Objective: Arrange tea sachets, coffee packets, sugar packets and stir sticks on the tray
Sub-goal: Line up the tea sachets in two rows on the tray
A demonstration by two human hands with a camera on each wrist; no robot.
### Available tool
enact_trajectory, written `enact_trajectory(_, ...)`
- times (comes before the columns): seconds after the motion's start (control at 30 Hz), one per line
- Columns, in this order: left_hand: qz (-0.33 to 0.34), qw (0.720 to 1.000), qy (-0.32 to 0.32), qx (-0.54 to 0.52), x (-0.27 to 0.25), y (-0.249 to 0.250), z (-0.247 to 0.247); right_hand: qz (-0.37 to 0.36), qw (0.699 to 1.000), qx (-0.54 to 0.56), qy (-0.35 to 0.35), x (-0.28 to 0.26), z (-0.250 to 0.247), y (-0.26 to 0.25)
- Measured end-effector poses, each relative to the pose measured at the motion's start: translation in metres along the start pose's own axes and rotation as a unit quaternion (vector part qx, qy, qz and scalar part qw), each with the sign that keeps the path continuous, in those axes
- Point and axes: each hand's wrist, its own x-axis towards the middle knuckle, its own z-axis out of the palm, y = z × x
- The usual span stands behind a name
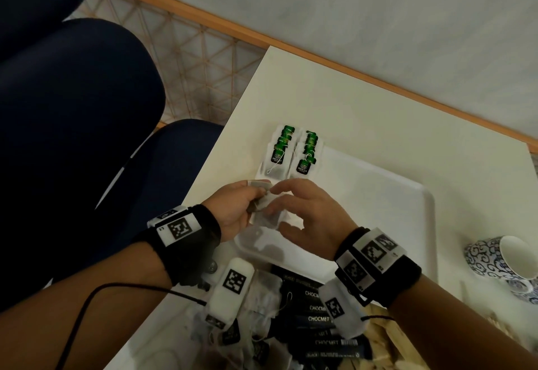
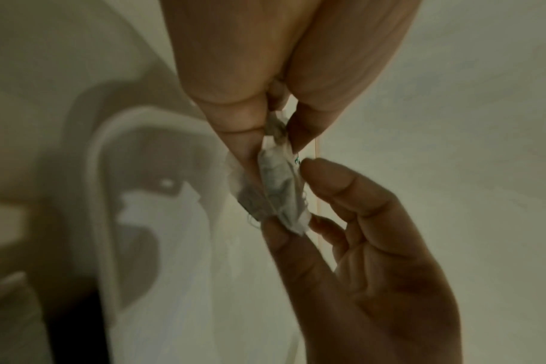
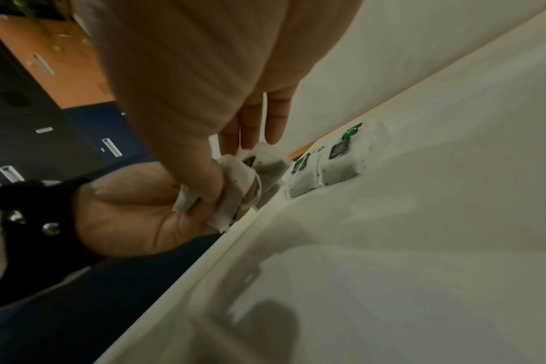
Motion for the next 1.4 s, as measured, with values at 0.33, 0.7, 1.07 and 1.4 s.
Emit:
enact_trajectory(0.33, -0.006, 0.999, -0.009, 0.049, -0.010, 0.002, 0.004, 0.236, 0.960, 0.151, 0.024, 0.015, -0.018, 0.011)
enact_trajectory(0.7, 0.011, 0.999, -0.009, 0.038, -0.006, -0.001, 0.008, 0.273, 0.938, 0.212, 0.030, 0.018, -0.019, 0.011)
enact_trajectory(1.07, -0.022, 0.999, -0.027, 0.040, -0.008, -0.001, 0.007, 0.215, 0.963, 0.159, 0.034, 0.012, -0.024, 0.021)
enact_trajectory(1.4, -0.001, 0.999, 0.008, 0.044, -0.006, 0.002, -0.005, 0.283, 0.955, 0.044, 0.071, 0.028, -0.038, 0.038)
